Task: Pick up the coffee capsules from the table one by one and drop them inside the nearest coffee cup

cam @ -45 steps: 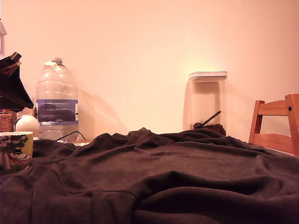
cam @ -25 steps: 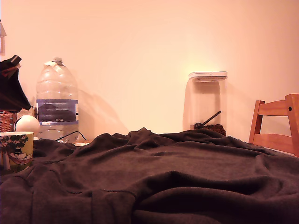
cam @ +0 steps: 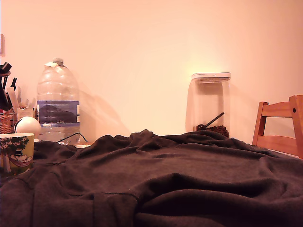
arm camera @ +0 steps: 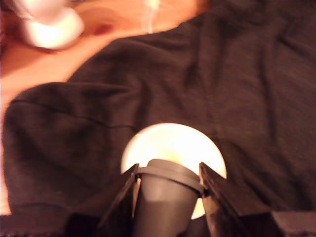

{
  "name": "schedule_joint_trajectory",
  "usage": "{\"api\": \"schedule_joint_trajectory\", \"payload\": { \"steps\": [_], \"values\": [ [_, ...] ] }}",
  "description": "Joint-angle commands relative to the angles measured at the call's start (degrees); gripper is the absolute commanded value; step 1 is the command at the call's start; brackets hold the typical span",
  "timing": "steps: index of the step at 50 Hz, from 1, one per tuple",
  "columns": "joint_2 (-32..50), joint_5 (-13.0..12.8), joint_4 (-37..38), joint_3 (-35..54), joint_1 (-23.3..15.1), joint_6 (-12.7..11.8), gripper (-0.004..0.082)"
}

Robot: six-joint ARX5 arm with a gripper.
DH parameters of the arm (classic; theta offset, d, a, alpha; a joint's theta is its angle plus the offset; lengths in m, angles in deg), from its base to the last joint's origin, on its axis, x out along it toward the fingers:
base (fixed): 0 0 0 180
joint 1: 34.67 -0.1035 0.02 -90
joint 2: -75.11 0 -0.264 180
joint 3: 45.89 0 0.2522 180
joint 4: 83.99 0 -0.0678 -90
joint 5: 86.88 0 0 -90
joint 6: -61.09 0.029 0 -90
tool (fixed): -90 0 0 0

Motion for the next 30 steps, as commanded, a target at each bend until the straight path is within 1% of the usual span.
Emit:
{"api": "schedule_joint_trajectory", "payload": {
  "steps": [1, 18, 24, 30],
  "values": [
    [-0.3, 0.0, 0.5, 1.2, 0.2, -0.5, 0.0269],
    [-1.8, 0.1, 0.0, 0.8, 0.7, -0.8, 0.0269],
    [-5.2, 0.0, -2.0, -1.6, 1.4, -1.2, 0.0269],
    [-8.7, -1.2, -4.2, -5.2, 2.4, -1.2, 0.0269]
  ]
}}
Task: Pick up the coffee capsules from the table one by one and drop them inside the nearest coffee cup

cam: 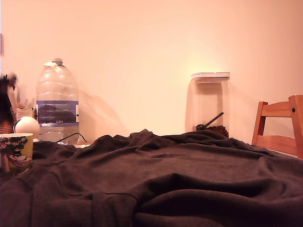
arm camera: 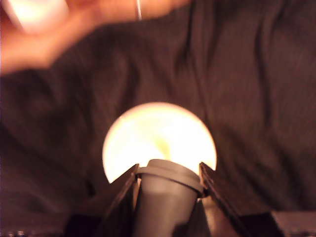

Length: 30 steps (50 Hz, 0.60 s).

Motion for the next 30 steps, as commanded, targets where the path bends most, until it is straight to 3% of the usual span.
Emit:
{"api": "schedule_joint_trajectory", "payload": {
  "steps": [1, 15, 30],
  "values": [
    [-1.7, -0.5, -0.6, -2.8, 0.7, -0.2, 0.0269],
    [-8.3, -0.5, -6.4, -10.4, 2.1, -0.3, 0.0269],
    [-9.5, -0.5, -7.7, -11.5, 2.1, -0.3, 0.0269]
  ]
}}
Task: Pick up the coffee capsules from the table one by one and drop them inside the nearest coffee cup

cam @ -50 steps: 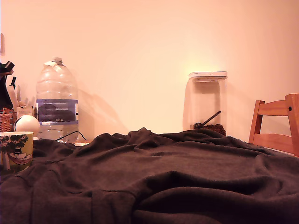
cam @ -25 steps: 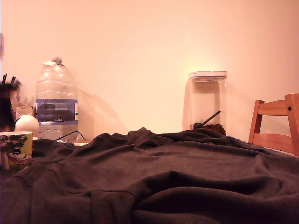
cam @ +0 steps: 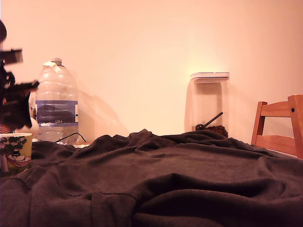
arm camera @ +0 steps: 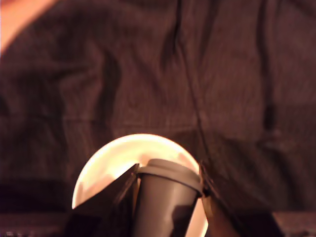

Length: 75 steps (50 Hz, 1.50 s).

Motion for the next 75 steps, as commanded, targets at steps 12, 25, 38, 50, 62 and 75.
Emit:
{"api": "schedule_joint_trajectory", "payload": {
  "steps": [12, 25, 38, 50, 62, 75],
  "values": [
    [-0.5, 0.0, -0.1, 0.4, -0.1, -0.2, 0.027],
    [-0.5, -0.2, 1.1, 0.4, -0.1, 0.0, 0.07],
    [-0.5, -1.6, 2.1, 0.4, -0.1, -0.3, 0.0737],
    [1.7, -1.5, 3.5, 0.5, 0.0, 1.1, 0.0455],
    [10.8, -1.5, 7.2, 4.0, 0.0, 2.7, -0.0025],
    [23.7, 0.3, 12.9, 13.1, 0.0, 2.2, -0.0024]
  ]
}}
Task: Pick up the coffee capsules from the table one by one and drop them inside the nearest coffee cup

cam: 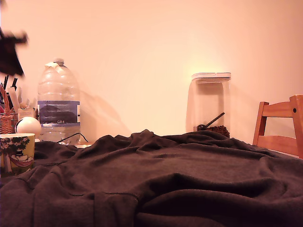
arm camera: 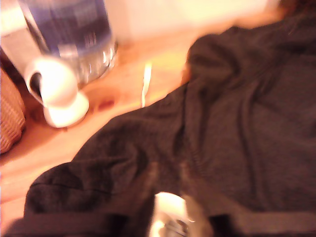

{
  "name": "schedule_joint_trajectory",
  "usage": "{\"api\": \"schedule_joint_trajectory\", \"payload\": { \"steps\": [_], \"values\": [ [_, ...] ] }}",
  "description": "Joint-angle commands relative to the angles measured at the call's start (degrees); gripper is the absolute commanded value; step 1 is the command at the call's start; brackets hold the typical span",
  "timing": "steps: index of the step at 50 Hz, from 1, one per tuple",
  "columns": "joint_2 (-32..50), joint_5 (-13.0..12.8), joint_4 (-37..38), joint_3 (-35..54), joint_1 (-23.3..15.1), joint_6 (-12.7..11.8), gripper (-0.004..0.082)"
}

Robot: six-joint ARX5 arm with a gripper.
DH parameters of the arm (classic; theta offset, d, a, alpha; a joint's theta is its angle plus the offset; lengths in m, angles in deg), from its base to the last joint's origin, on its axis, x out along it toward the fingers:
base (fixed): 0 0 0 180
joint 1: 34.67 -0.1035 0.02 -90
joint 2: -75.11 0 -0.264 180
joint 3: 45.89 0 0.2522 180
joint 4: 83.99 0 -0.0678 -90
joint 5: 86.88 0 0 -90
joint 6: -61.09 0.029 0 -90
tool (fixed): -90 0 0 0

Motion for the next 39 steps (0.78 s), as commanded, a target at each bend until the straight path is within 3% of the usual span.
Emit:
{"api": "schedule_joint_trajectory", "payload": {
  "steps": [1, 9, 16, 39],
  "values": [
    [1.7, 0.9, 1.0, 3.5, 0.1, 0.0, -0.0024],
    [8.7, 1.5, 3.2, 7.5, 0.1, -2.2, -0.0024],
    [12.4, 1.7, 4.3, 10.4, 0.1, -2.6, -0.0024],
    [14.5, 2.4, 5.7, 14.6, 1.5, -3.9, -0.0024]
  ]
}}
